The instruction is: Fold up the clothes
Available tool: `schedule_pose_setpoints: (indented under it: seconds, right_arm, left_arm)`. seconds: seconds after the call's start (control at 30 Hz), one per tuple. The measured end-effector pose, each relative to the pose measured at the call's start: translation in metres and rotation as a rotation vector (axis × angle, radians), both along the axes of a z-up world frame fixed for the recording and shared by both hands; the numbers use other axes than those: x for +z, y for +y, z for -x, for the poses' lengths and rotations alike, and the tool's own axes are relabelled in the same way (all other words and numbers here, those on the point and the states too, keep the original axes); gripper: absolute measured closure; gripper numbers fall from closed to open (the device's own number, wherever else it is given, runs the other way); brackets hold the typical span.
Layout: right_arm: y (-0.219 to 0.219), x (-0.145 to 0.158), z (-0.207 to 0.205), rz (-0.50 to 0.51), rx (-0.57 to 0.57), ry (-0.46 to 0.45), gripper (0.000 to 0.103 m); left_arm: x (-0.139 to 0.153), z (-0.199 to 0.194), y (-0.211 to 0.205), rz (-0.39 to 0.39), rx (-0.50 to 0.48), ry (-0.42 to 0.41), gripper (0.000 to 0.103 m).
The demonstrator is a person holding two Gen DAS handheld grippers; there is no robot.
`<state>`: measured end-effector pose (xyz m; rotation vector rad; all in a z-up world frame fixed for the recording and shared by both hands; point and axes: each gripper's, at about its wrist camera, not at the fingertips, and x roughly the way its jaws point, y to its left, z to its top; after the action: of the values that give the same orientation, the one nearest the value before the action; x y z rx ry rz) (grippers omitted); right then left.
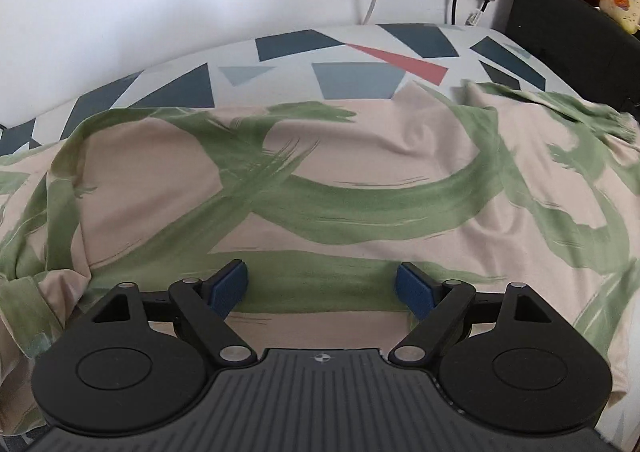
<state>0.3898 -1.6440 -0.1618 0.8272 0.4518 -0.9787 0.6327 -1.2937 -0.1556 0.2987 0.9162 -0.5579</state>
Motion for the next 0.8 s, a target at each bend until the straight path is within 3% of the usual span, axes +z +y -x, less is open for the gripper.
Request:
schedule_pose_setpoints:
  seconds: [0.1,0.17,0.2,0.23,0.27,0.37,0.43,0.5,0.63,0.7,0.73,0.8]
  right_arm:
    - [0.014,0.009,0.035,0.022,-0.034,0.047,0.09]
    - [0.018,-0.001,0.056,-0.019,0.008,0.097,0.078]
    - [0.02,-0.003,0.065,-0.029,0.021,0.104,0.071]
    - [0.022,0.0,0.073,-0.026,0.004,0.115,0.049]
    - [0.022,0.004,0.078,-0.026,-0.031,0.143,0.041]
    - [0.028,0.029,0.079,0.071,-0.045,0.112,0.046]
    - [0.033,0.044,0.063,0.153,0.083,0.076,0.046]
    - [0.041,0.052,0.034,0.194,0.274,0.117,0.047]
    - [0.05,0.037,-0.023,0.128,0.535,0.188,0.051]
    - [0.048,0.029,-0.037,0.119,0.531,0.229,0.055]
    - [0.045,0.033,-0.035,0.14,0.49,0.215,0.065]
    - [0.039,0.043,-0.027,0.186,0.413,0.166,0.063]
  left_arm:
    - [-0.001,-0.006,-0.004,-0.011,0.03,0.022,0.012]
    - [-0.001,-0.007,-0.007,-0.017,0.061,0.025,0.011]
    - [-0.001,-0.007,-0.009,-0.018,0.077,0.026,0.011]
    - [-0.001,-0.007,-0.01,-0.018,0.093,0.026,0.01]
    - [-0.002,-0.007,-0.011,-0.018,0.109,0.027,0.01]
    - [-0.002,-0.005,-0.013,-0.018,0.132,0.024,0.009]
    - [-0.002,-0.005,-0.015,-0.019,0.141,0.025,0.008]
    - [-0.002,-0.005,-0.016,-0.021,0.15,0.028,0.007]
    - [-0.002,-0.006,-0.018,-0.026,0.166,0.034,0.007]
    - [-0.003,-0.005,-0.018,-0.027,0.172,0.035,0.007]
    - [-0.003,-0.005,-0.018,-0.027,0.174,0.037,0.006]
    - [-0.003,-0.005,-0.017,-0.028,0.18,0.042,0.005]
